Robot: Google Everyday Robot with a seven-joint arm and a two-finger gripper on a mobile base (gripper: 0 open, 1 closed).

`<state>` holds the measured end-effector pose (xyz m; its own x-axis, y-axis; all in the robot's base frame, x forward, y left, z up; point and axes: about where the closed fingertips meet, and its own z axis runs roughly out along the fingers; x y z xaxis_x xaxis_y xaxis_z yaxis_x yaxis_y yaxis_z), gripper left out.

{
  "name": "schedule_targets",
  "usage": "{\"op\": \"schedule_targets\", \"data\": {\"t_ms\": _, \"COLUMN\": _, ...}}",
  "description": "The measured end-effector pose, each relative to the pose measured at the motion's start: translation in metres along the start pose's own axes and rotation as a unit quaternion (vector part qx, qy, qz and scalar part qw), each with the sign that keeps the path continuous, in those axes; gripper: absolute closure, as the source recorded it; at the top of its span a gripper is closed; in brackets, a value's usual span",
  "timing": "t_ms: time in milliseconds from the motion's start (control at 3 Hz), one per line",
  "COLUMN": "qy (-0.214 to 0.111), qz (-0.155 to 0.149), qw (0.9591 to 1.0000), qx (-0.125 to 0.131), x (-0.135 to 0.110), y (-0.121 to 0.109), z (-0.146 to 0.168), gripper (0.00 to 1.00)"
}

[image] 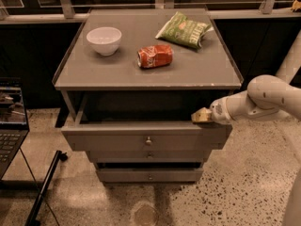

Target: Open top drawer

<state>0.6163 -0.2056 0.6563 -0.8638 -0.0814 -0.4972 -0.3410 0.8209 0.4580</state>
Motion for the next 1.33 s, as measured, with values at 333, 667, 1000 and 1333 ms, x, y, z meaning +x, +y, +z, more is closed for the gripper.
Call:
{"op": "schedule_targets", "data": {"t_ms": 333, "qy": 0.006, "qz": 0.013, "qw": 0.9998, "qx": -0.016, "x": 0.013, "y": 0.006, "z": -0.01, "gripper": 1.0}}
{"op": "schedule_targets", "data": {"t_ms": 667, "qy": 0.01, "qz": 0.031, "qw": 0.9984, "qx": -0.046, "x": 0.035, "y": 0.018, "z": -0.035, "gripper": 1.0}}
{"op": "schedule_targets", "data": {"t_ms": 1000, "qy": 0.011, "qz": 0.033, "qw": 0.998, "qx": -0.053, "x": 0.038, "y": 0.021, "z": -0.04, "gripper": 1.0}}
{"op": "schedule_targets", "data": {"t_ms": 1333, "qy": 0.018, "qz": 0.043, "qw": 0.9957, "qx": -0.08, "x": 0.053, "y": 0.033, "z": -0.056, "gripper": 1.0}}
